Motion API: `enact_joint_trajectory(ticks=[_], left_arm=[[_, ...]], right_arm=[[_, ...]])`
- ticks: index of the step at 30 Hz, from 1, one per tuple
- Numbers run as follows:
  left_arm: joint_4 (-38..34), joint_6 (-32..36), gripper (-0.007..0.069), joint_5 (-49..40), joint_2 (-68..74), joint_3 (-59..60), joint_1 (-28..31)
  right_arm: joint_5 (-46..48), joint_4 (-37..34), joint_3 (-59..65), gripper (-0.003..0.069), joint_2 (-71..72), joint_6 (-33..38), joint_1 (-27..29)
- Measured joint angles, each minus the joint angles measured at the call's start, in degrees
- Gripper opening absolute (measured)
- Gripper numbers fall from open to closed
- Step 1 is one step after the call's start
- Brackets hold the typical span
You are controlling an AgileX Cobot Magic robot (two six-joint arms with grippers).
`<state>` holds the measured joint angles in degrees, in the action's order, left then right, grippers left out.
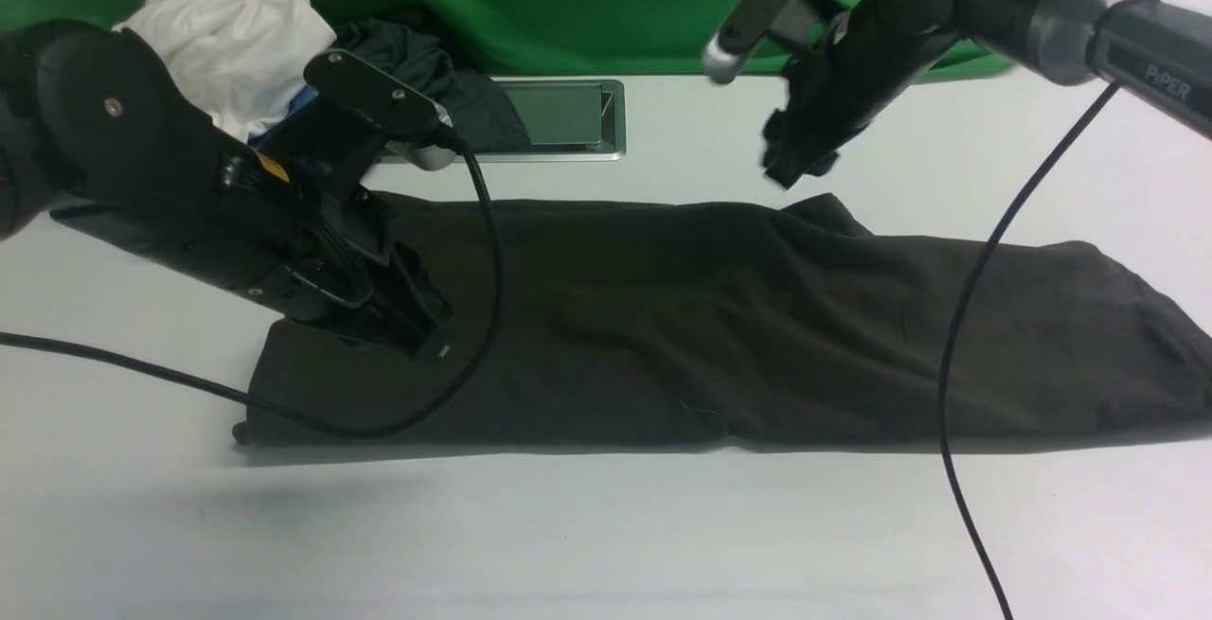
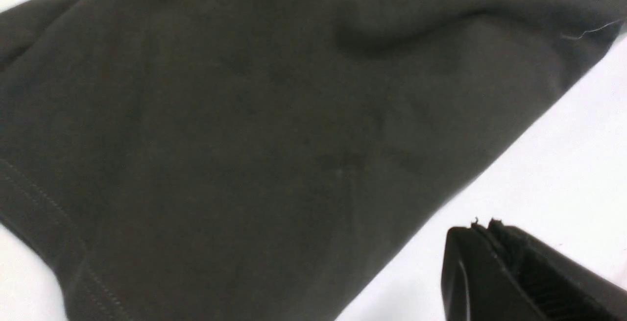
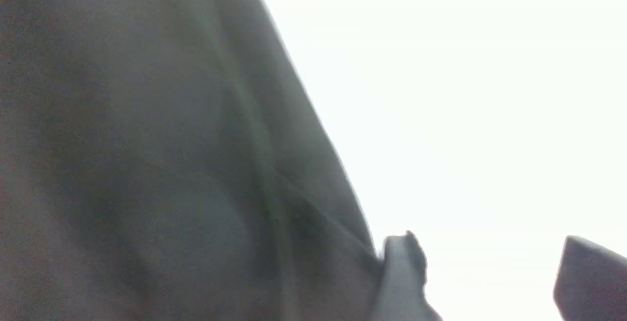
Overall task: Fold a long-sleeved shirt on a white desktop.
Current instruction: 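Fold the black garment in half by bringing its near edge over to the far edge, then pull the folded dark garment lengthwise by its ends to straighten it flat on the table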
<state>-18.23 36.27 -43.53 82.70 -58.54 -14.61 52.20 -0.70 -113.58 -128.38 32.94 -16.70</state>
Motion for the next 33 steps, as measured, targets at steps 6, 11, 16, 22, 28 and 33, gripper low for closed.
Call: enact_joint_trajectory(ticks=[6, 11, 16, 22, 28, 33], left_arm=[[0.1, -0.1, 0.002, -0.8, 0.0, 0.0, 0.0], [-1.1, -0.1, 0.002, -1.9, -0.1, 0.0, 0.0], [-3.1, -0.1, 0.002, -1.3, -0.1, 0.0, 0.0], [-3.1, -0.1, 0.002, -0.6, -0.1, 0.0, 0.0], [-3.8, -0.1, 0.002, -0.1, -0.1, 0.0, 0.0], [-4.0, -0.1, 0.002, -0.1, -0.1, 0.0, 0.0]], right_arm=[[14.2, 5.9, 2.4, 0.0496, 8.4, -13.1, 3.3], [16.5, 5.1, 18.1, 0.0506, 17.9, -22.3, 12.5], [11.7, 3.3, 30.4, 0.0648, 21.6, -25.7, 22.9], [1.1, 0.7, 40.4, 0.0689, 21.5, -25.1, 28.3], [-7.1, 0.7, 44.2, 0.0692, 18.2, -24.6, 29.6], [-7.6, -0.9, 44.1, 0.0688, 17.2, -23.8, 29.6]])
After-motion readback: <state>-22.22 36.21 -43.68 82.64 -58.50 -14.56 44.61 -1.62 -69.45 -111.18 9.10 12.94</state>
